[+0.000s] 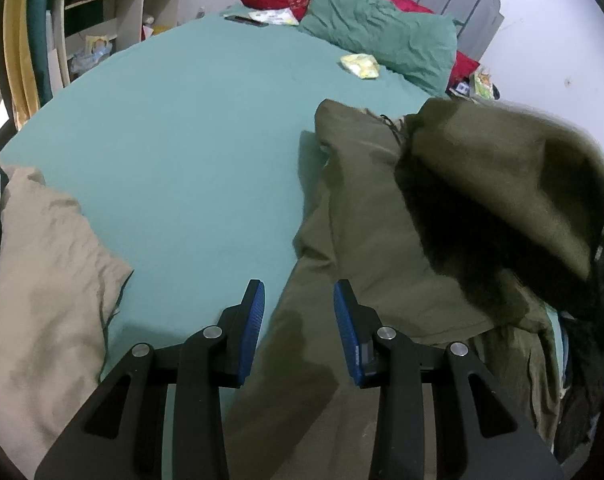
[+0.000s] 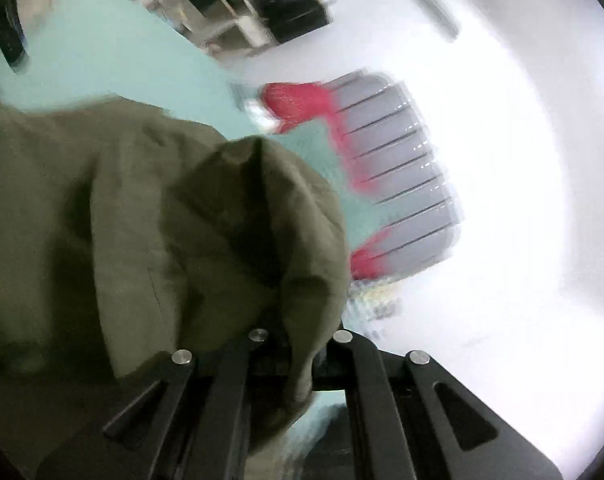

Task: Fold large clothes
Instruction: 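Lower the jacket onto the bed and open the right tool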

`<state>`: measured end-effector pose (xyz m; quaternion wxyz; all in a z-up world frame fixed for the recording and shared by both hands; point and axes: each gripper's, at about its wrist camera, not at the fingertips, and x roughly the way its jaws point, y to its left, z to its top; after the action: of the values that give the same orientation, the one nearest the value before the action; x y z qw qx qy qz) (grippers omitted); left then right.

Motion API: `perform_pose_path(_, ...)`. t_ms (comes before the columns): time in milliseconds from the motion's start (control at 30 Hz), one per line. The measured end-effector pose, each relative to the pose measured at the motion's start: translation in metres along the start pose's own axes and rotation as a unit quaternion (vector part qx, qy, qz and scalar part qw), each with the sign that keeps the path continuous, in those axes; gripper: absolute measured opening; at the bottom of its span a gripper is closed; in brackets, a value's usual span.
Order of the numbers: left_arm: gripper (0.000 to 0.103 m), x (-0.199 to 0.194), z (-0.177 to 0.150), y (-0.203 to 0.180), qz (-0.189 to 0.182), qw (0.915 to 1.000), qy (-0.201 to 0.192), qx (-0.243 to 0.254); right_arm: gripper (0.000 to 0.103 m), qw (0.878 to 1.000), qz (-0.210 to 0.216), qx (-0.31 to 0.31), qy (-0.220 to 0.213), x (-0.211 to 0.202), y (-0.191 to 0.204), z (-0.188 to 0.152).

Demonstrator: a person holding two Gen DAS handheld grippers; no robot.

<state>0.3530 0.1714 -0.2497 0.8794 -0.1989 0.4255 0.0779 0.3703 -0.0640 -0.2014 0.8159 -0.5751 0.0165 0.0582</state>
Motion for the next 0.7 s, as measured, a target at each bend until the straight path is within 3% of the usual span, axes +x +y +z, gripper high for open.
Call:
perform_pose_path(100, 0.038, 0.001, -0.002, -0.006, -0.002, 1.0000, 0.000, 0.001, 0.002, 0.995, -0.082, -0.056, -0.006, 0.010, 0.018, -0.011)
perform_pose_path(167, 0.038, 0.003, -0.003, -0.009, -0.003, 1.0000, 0.005, 0.005, 0.002, 0.992, -0.076, -0.099, -0.005, 0.015, 0.055, -0.028)
perform_pose_path(233, 0.038, 0.005, -0.005, -0.011, -0.002, 0.9999, 0.011, 0.010, 0.002, 0.992, -0.038, -0.117, 0.000, 0.014, 0.090, -0.045)
perform_pose_path(300, 0.038, 0.009, -0.007, -0.013, 0.000, 0.9997, 0.021, 0.015, 0.002, 0.994, 0.054, -0.090, 0.013, 0.002, 0.124, -0.061)
perform_pose_path(333, 0.038, 0.010, -0.008, -0.013, 0.001, 0.9996, 0.024, 0.018, 0.002, 0.994, 0.081, -0.073, 0.019, -0.002, 0.130, -0.065)
perform_pose_path(367, 0.038, 0.011, -0.009, -0.013, 0.004, 0.9994, 0.027, 0.021, 0.009, 0.991, 0.128, -0.043, 0.020, -0.009, 0.134, -0.069)
perform_pose_path(433, 0.038, 0.013, -0.011, -0.013, 0.007, 0.9992, 0.032, 0.024, 0.014, 0.977, 0.211, 0.033, 0.024, -0.024, 0.131, -0.075)
perform_pose_path(533, 0.038, 0.013, -0.011, -0.012, 0.009, 0.9990, 0.035, 0.026, 0.022, 0.953, 0.268, 0.133, 0.050, -0.026, 0.110, -0.086)
perform_pose_path(567, 0.038, 0.013, -0.011, -0.013, 0.007, 0.9991, 0.033, 0.025, 0.028, 0.935, 0.299, 0.181, 0.059, -0.024, 0.096, -0.091)
perform_pose_path(600, 0.038, 0.013, -0.011, -0.013, 0.006, 0.9991, 0.033, 0.024, 0.046, 0.911, 0.337, 0.227, 0.064, -0.021, 0.083, -0.096)
perform_pose_path(667, 0.038, 0.012, -0.011, -0.013, 0.003, 0.9992, 0.032, 0.022, 0.077, 0.884, 0.372, 0.277, 0.062, -0.023, 0.062, -0.101)
perform_pose_path(700, 0.038, 0.012, -0.009, -0.014, 0.002, 0.9993, 0.030, 0.020, 0.080, 0.880, 0.369, 0.296, 0.049, -0.028, 0.050, -0.102)
